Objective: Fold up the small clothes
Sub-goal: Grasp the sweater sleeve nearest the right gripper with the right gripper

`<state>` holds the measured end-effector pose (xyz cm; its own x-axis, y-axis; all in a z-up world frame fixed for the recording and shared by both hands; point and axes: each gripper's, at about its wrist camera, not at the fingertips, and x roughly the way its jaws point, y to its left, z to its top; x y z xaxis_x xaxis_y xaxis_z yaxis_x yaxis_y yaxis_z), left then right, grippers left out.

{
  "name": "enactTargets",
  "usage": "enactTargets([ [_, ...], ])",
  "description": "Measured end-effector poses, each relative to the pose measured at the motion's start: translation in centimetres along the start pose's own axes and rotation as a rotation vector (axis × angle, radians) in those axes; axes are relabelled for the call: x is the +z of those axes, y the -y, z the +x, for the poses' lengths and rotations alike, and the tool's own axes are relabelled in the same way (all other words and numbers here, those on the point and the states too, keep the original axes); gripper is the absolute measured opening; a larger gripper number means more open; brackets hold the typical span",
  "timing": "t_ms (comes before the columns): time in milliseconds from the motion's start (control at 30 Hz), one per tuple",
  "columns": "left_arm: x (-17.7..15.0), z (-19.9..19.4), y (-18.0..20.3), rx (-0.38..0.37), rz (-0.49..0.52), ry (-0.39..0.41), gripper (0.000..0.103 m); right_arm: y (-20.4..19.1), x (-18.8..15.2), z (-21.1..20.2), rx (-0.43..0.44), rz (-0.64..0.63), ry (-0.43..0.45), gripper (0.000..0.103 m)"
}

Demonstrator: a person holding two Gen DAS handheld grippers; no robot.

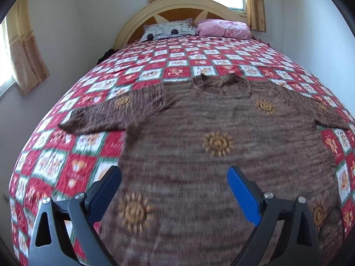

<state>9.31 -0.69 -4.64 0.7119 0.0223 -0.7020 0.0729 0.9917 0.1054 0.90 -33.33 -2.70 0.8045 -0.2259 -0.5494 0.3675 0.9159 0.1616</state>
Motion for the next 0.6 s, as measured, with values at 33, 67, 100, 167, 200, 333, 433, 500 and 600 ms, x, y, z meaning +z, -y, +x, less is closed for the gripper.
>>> enactTargets([
  [33, 0.5, 0.5, -0.2, -0.008, 0.002, 0.005, 0.099, 0.7, 0.5, 0.3, -0.008, 0.007, 0.006, 0.102],
  [67, 1.2, 1.3, -0.4, -0.016, -0.002, 0.007, 0.099, 1.8, 1.4, 0.7, -0.023, 0.014, 0.019, 0.102],
  [100, 1.6, 1.8, -0.6, -0.02, -0.007, 0.007, 0.099, 3.0, 2.5, 1.2, -0.033, 0.015, 0.03, 0.102],
  [167, 2.9, 3.2, -1.1, -0.022, -0.022, 0.014, 0.099, 5.1, 4.4, 2.4, -0.063, 0.021, 0.027, 0.102],
  [200, 3.3, 3.7, -1.2, -0.014, -0.029, 0.023, 0.099, 6.2, 5.3, 2.9, -0.08, 0.029, 0.022, 0.102],
  [333, 4.5, 6.0, -2.4, 0.043, -0.073, 0.056, 0.099, 12.1, 9.0, 7.2, -0.128, 0.116, -0.015, 0.098],
  [433, 4.5, 7.7, -3.2, 0.058, -0.102, 0.049, 0.099, 15.5, 10.4, 10.9, -0.141, 0.19, -0.073, 0.07],
  [500, 4.1, 8.9, -3.6, 0.046, -0.129, 0.018, 0.099, 18.6, 11.0, 13.8, -0.18, 0.277, -0.097, 0.066],
  [600, 3.2, 10.6, -4.2, 0.032, -0.187, -0.035, 0.099, 21.0, 11.2, 17.0, -0.216, 0.329, -0.128, 0.066],
])
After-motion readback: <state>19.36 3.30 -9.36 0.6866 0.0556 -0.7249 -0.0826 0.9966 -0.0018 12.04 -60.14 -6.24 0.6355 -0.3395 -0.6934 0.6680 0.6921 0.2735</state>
